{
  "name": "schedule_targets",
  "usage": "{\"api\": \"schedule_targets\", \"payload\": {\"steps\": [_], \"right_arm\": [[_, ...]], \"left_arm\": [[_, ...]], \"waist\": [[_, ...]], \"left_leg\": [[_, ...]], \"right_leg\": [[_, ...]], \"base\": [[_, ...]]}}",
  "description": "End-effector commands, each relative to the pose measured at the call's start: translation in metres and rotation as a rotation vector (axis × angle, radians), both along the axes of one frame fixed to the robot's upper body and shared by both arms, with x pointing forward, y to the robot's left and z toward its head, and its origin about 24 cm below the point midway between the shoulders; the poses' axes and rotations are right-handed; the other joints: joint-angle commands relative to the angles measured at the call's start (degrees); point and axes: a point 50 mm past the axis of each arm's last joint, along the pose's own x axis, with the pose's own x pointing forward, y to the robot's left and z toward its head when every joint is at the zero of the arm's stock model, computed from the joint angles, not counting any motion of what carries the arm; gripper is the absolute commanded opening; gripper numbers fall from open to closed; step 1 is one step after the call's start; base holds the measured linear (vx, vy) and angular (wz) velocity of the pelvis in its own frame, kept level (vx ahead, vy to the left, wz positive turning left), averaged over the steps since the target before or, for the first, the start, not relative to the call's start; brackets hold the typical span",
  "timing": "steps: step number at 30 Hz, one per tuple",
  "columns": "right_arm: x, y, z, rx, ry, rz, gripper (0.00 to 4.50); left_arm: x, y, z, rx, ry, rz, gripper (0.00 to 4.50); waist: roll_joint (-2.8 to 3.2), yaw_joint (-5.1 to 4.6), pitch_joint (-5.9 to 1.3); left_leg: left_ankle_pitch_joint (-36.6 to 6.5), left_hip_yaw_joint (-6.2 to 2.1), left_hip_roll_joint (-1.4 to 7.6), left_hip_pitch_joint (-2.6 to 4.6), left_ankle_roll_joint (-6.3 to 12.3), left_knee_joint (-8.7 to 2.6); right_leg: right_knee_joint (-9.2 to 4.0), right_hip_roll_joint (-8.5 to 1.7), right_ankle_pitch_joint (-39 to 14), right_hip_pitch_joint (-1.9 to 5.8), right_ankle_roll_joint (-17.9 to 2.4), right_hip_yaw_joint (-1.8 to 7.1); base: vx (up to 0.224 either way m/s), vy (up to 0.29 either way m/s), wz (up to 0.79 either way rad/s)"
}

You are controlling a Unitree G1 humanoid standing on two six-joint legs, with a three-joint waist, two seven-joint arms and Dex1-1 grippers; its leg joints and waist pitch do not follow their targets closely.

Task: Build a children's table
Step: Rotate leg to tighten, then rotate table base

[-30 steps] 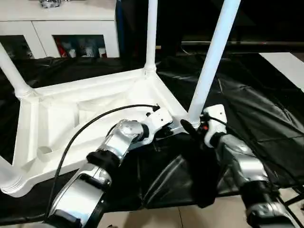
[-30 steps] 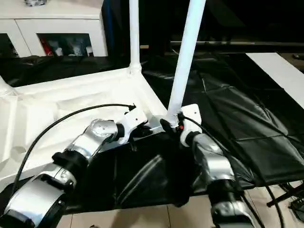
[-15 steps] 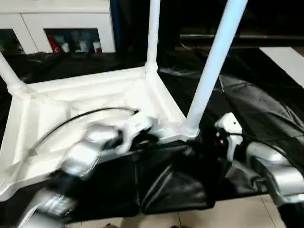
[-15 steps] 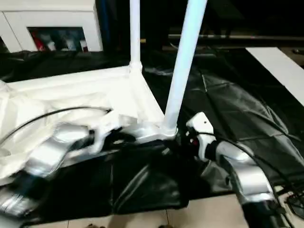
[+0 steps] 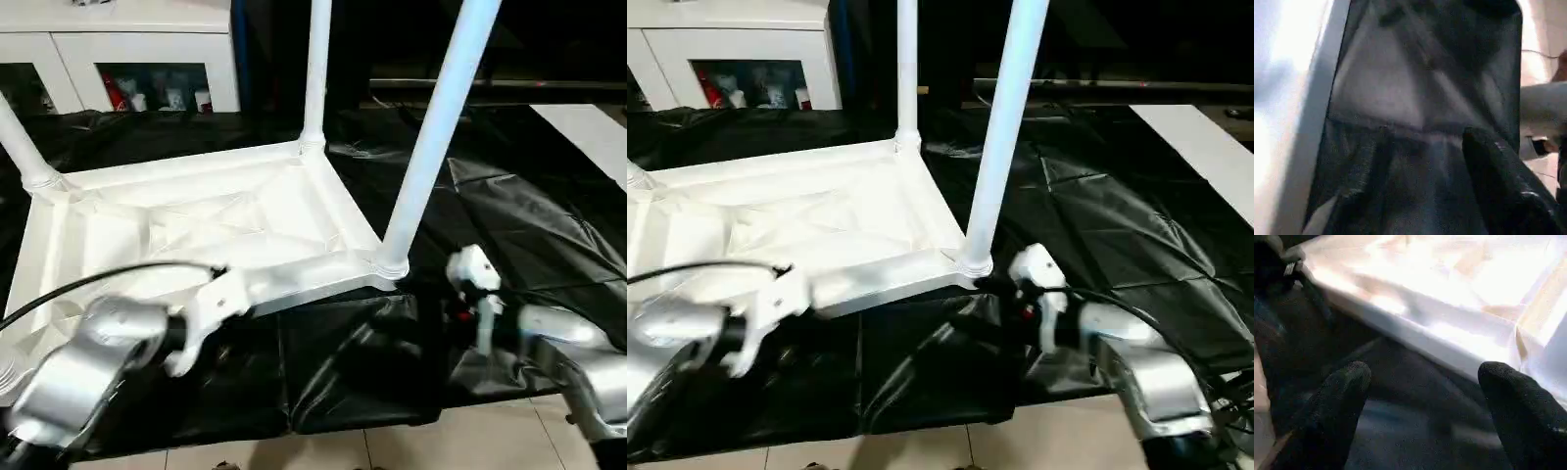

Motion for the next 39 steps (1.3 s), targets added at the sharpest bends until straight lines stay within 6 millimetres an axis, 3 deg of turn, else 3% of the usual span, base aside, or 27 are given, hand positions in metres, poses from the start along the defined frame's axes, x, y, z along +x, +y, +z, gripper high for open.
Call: {"api": "schedule_targets", "payload": {"steps": [1,2,4,7,10,16,23,30,35,39], "right_arm": [[0.013,0.015,0.002,0.025,-0.037,-0.044,3.88],[0.015,0.018,0.002,0.037,-0.040,-0.051,3.88],[0.019,0.024,0.003,0.056,-0.042,-0.058,3.88],[0.039,0.044,0.004,0.097,-0.071,-0.131,3.88],[0.052,0.055,0.007,0.122,-0.089,-0.187,3.88],[0.071,0.058,0.007,0.157,-0.107,-0.356,3.88],[0.088,0.038,0.008,0.164,-0.119,-0.532,3.88],[0.098,0.015,0.007,0.153,-0.132,-0.656,3.88],[0.107,-0.023,0.006,0.119,-0.141,-0.805,3.88],[0.109,-0.034,0.006,0.107,-0.141,-0.847,3.88]], "left_arm": [[-0.001,0.011,0.001,0.058,-0.017,0.065,2.98],[-0.003,0.013,0.001,0.071,-0.014,0.080,3.06],[-0.004,0.016,0.000,0.088,-0.003,0.101,3.15],[-0.007,0.031,-0.005,0.176,-0.001,0.162,3.45],[-0.002,0.037,-0.003,0.207,-0.041,0.202,3.62],[0.003,0.037,0.001,0.224,-0.086,0.228,4.27],[0.007,0.039,-0.004,0.264,-0.115,0.264,4.34],[0.012,0.040,-0.003,0.272,-0.148,0.286,4.34],[0.015,0.038,-0.004,0.272,-0.173,0.282,4.34],[0.016,0.038,-0.005,0.272,-0.181,0.285,4.34]], "waist": [[-0.05,0.03,-2.70],[0.14,-0.06,-2.65],[0.29,0.26,-2.69],[0.33,0.21,-2.71],[0.65,0.26,-2.75],[0.35,0.30,-3.28],[0.16,0.35,-3.35],[0.00,0.32,-3.21],[-0.12,0.29,-3.06],[-0.23,0.34,-3.09]], "left_leg": [[-16.9,-1.05,1.22,0.23,0.48,-4.09],[-18.1,-1.15,1.16,0.50,0.03,-4.05],[-18.1,-1.02,1.29,1.18,-0.25,-3.90],[-19.0,-1.24,1.21,0.85,-0.94,-4.15],[-19.3,-1.23,1.21,1.22,-1.87,-4.19],[-15.0,-0.99,1.07,0.92,-2.28,-4.03],[-14.0,-0.87,0.99,0.87,-1.89,-3.79],[-17.3,-0.91,0.91,1.05,-2.51,-3.61],[-20.1,-1.02,0.82,0.99,-2.67,-3.34],[-20.8,-1.05,0.69,0.93,-2.52,-3.15]], "right_leg": [[-4.37,-2.33,-22.8,2.22,-8.1,2.19],[-4.75,-2.46,-26.1,1.98,-7.1,2.19],[-4.71,-2.24,-24.7,1.48,-7.4,2.43],[-4.33,-2.15,-24.2,1.66,-7.6,2.29],[-4.31,-2.02,-22.8,1.50,-7.8,2.39],[-3.19,-1.89,-14.6,2.09,-9.3,2.54],[-3.08,-1.84,-14.3,2.32,-8.8,2.50],[-3.27,-1.77,-17.3,2.00,-8.5,2.40],[-3.47,-1.80,-20.6,1.77,-8.0,2.27],[-3.69,-1.81,-22.6,1.76,-7.0,2.17]], "base": [[0.000,0.000,0.00],[0.000,0.000,0.00],[0.000,0.000,0.00],[0.000,0.000,0.00],[0.000,0.000,0.00],[0.000,0.000,0.00],[0.000,0.000,0.00],[0.000,0.000,0.00],[0.000,0.000,0.00],[0.000,0.000,0.00]]}}
